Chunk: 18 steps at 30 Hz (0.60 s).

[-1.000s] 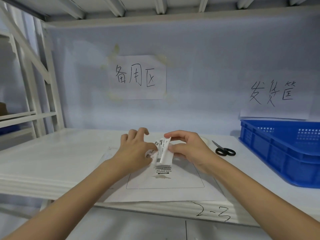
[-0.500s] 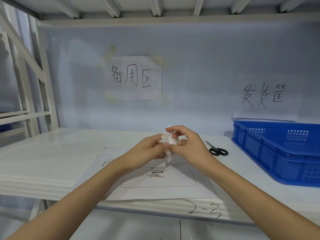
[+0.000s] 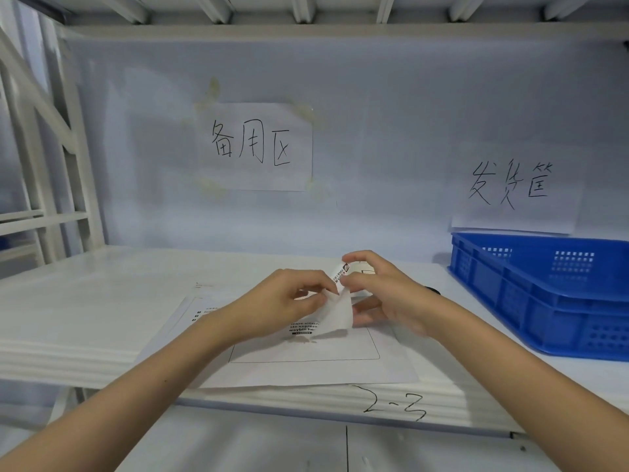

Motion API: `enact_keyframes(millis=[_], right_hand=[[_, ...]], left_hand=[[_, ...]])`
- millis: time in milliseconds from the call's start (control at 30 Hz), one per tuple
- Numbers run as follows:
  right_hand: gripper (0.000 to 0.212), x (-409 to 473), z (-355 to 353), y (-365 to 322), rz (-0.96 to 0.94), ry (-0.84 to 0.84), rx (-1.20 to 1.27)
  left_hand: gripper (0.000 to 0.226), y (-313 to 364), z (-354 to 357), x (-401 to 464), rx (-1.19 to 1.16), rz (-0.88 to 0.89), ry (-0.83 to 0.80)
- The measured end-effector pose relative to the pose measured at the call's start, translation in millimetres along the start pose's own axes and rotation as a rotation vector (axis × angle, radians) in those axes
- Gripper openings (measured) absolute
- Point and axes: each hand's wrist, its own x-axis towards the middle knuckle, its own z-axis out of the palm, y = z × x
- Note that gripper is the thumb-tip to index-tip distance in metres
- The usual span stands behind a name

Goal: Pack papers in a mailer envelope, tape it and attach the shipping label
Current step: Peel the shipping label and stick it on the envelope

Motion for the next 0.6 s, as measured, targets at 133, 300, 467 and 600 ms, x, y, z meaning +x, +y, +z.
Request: enact_keyframes(millis=[133,300,467,600], right_hand=[[0.063,3.7,5.0,-1.8,0.061,-0.079,0.219],[0.086,1.6,14.6,10.0,0.05,-0.246,0.138],[0.053,10.5,16.6,11.5,-0.036,-0.16,-0.031],[0.034,14.5,22.7,10.2,-0.08,-0.141,-0.189]], left_hand=[[0.015,0.4,-0.6,-4.4,0.079,-0.015,0.015],[0.012,-5.0,-1.3,-4.7,-0.009,-0.091,0.059],[0.014,-8.1,-7.2,-6.0,-0.024,-0.095,0.041],[0.011,-6.0,-11.4,-5.3,0.022,-0.07,0.005]])
